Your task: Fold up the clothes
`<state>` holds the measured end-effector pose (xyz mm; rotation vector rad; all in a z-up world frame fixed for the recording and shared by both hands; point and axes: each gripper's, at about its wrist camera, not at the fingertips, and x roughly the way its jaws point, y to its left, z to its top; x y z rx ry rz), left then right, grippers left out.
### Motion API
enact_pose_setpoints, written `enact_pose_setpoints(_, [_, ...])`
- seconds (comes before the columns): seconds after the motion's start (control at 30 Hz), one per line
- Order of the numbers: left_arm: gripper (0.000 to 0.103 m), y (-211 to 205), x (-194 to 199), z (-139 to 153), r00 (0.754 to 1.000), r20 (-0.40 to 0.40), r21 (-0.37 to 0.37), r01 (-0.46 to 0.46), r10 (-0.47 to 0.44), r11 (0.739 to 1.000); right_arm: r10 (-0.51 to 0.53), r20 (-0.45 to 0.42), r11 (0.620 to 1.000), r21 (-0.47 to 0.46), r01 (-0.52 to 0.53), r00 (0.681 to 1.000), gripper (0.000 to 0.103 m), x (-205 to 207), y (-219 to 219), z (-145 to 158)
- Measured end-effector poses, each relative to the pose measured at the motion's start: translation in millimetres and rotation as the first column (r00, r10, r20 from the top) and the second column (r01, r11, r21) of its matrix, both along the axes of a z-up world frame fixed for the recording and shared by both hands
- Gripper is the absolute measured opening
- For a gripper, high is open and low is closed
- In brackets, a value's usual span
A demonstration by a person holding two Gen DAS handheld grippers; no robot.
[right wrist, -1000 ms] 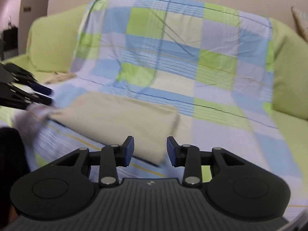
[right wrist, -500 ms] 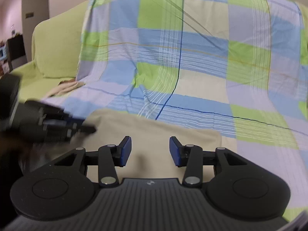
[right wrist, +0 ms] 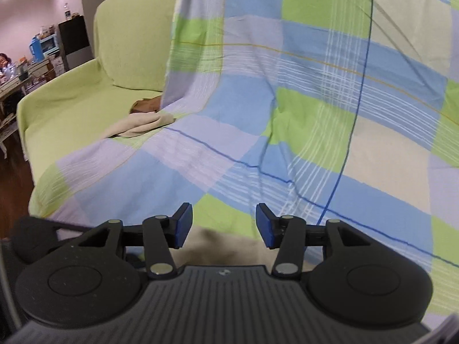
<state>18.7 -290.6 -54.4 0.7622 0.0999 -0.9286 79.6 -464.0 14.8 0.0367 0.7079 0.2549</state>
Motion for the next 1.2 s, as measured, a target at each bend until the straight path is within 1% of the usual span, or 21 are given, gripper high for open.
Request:
enact_pose_setpoints(0.07, [0.014,-2,0,1,1.000,0.009,0.008,0.009,-0.009,1.000,-0.010,-0.003,1.000,0.007,0.010,1.000,0.046,0,-1,-1])
enact_pose_setpoints(0.13, [0.014,-4,2,1,1.000,0.009,0.019,0.022,-0.022,1.000,0.010,-0.015,1.000,0.017,-0.010,1.000,0.047,-1,-1,-2])
enact_pose_setpoints(0.23, [0.014,-6,2,0,0.999,0.014,0.042,0.032,-0.033,0.999,0.100,-0.049,0.995,0.012,-0.099,0.994,0.047,6,0,0])
enact_pose_setpoints(0.3, [0.014,-5,-1,-2,0.999,0.018,0.047,0.027,-0.028,0.999,0.156,-0.069,0.988,-0.008,-0.157,0.985,0.047,9,1,5])
enact_pose_setpoints(0.37, [0.014,-4,-6,-3,0.999,0.046,0.059,0.026,-0.029,0.998,0.210,-0.109,0.976,-0.027,-0.215,0.972,0.047,17,5,8])
enact_pose_setpoints(0.43, [0.014,-4,-15,-6,0.994,0.090,0.069,0.052,-0.058,0.996,0.232,-0.139,0.968,-0.062,-0.242,0.963,0.047,23,10,9])
enact_pose_setpoints(0.47, [0.014,-5,-17,-7,0.993,0.100,0.075,0.062,-0.070,0.995,0.244,-0.159,0.962,-0.083,-0.260,0.957,0.047,27,13,9])
enact_pose_setpoints(0.5, [0.014,-5,-19,-7,0.991,0.109,0.080,0.072,-0.081,0.994,0.270,-0.181,0.951,-0.102,-0.291,0.946,0.047,31,17,9])
enact_pose_setpoints(0.53, [0.014,-5,-22,-8,0.990,0.112,0.083,0.080,-0.089,0.993,0.319,-0.208,0.930,-0.117,-0.348,0.925,0.047,35,22,9])
enact_pose_setpoints(0.63, [0.014,-1,-21,-7,0.993,0.086,0.077,0.079,-0.085,0.994,0.450,-0.278,0.853,-0.148,-0.501,0.848,0.047,41,30,8])
enact_pose_setpoints(0.73, [0.014,5,-16,-6,0.997,0.038,0.051,0.071,-0.073,0.996,0.518,-0.328,0.795,-0.155,-0.586,0.790,0.047,42,27,6])
enact_pose_setpoints(0.77, [0.014,7,-14,-6,0.997,0.020,0.040,0.069,-0.070,0.997,0.532,-0.339,0.781,-0.156,-0.604,0.776,0.047,43,26,5])
enact_pose_setpoints(0.9, [0.014,11,-10,-7,0.997,-0.028,0.016,0.070,-0.070,0.997,0.530,-0.332,0.801,-0.106,-0.589,0.781,0.047,52,12,-3])
enact_pose_setpoints(0.97, [0.014,12,-4,-6,0.996,-0.058,0.002,0.065,-0.064,0.998,0.533,-0.342,0.806,-0.073,-0.588,0.774,0.046,57,7,-11])
enact_pose_setpoints(1.0, [0.014,13,-1,-5,0.995,-0.075,-0.006,0.059,-0.059,0.998,0.533,-0.351,0.807,-0.062,-0.587,0.770,0.035,58,6,-14])
enact_pose_setpoints(1.03, [0.014,14,4,-4,0.993,-0.106,-0.023,0.045,-0.048,0.999,0.533,-0.351,0.807,-0.061,-0.587,0.770,0.018,57,5,-16])
enact_pose_setpoints(1.1, [0.014,15,13,-2,0.989,-0.146,-0.044,0.022,-0.028,0.999,0.535,-0.326,0.809,-0.069,-0.584,0.779,0.011,51,3,-16])
enact_pose_setpoints(1.17, [0.014,16,23,0,0.983,-0.182,-0.061,0.000,-0.011,0.998,0.531,-0.281,0.819,-0.073,-0.570,0.799,0.009,43,-1,-10])
enact_pose_setpoints(1.2, [0.014,17,29,2,0.979,-0.203,-0.069,-0.011,-0.003,0.998,0.522,-0.252,0.829,-0.077,-0.555,0.815,0.009,39,-4,-6])
